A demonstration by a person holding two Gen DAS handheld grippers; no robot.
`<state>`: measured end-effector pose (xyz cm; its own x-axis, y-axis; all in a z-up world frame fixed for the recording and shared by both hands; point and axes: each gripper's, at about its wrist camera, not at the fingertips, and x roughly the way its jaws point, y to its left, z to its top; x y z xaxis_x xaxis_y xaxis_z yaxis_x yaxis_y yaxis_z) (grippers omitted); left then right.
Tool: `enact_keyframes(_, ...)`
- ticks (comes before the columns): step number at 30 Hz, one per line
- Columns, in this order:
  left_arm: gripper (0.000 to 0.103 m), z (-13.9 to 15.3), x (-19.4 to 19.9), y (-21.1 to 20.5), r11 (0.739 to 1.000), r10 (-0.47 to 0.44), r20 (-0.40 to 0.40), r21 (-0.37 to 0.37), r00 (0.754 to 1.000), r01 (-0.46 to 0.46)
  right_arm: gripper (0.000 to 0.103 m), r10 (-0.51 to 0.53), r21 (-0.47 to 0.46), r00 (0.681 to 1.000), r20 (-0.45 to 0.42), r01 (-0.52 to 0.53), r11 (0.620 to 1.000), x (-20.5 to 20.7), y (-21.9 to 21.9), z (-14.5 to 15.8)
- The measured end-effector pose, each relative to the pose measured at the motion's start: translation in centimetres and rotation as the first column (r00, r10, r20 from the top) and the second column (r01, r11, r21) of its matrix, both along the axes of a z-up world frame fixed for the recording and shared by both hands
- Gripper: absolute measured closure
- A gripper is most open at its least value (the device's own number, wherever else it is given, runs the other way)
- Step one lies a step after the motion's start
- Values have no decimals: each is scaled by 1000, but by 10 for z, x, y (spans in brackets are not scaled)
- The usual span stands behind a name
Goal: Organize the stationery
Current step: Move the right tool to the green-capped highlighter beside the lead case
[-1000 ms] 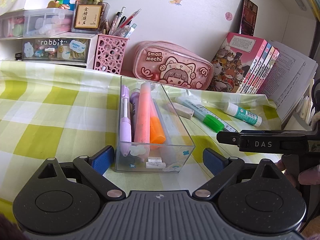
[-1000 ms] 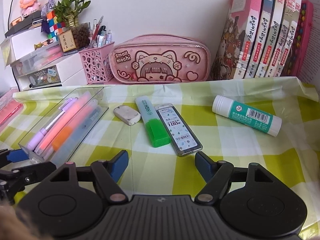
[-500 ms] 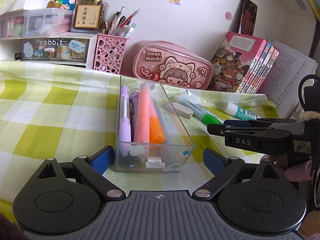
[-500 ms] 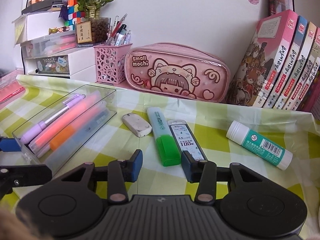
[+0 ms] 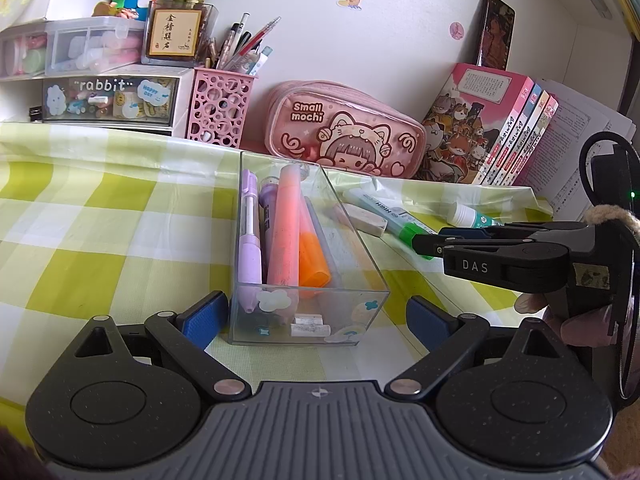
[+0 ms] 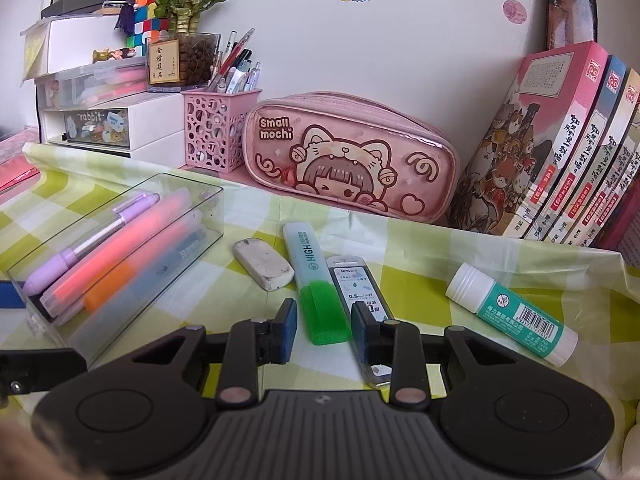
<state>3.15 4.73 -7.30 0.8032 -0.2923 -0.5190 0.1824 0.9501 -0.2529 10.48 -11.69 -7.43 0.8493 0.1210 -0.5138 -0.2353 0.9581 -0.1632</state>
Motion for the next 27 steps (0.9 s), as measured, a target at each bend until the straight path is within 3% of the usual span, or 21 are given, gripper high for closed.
enact_keyframes(3,11,0,0,-1,1000,0,0,0,1000,0,47,-9,-41,1000,11,9,999,-1,4,-1)
enact_keyframes(8,11,0,0,0,1000,0,0,0,1000,0,48,0,-7,1000,-8,0,1000,-5,0,5)
enact_keyframes(13,11,0,0,0,1000,0,0,0,1000,0,49,-12,41,996,-91,16,999,-10,-10,5)
enact_keyframes(20,11,0,0,0,1000,0,0,1,1000,0,48,-11,79,997,-78,17,997,-5,-16,10)
enact_keyframes(27,11,0,0,0,1000,-1,0,0,1000,1,48,6,10,997,-72,-6,1000,12,-4,6)
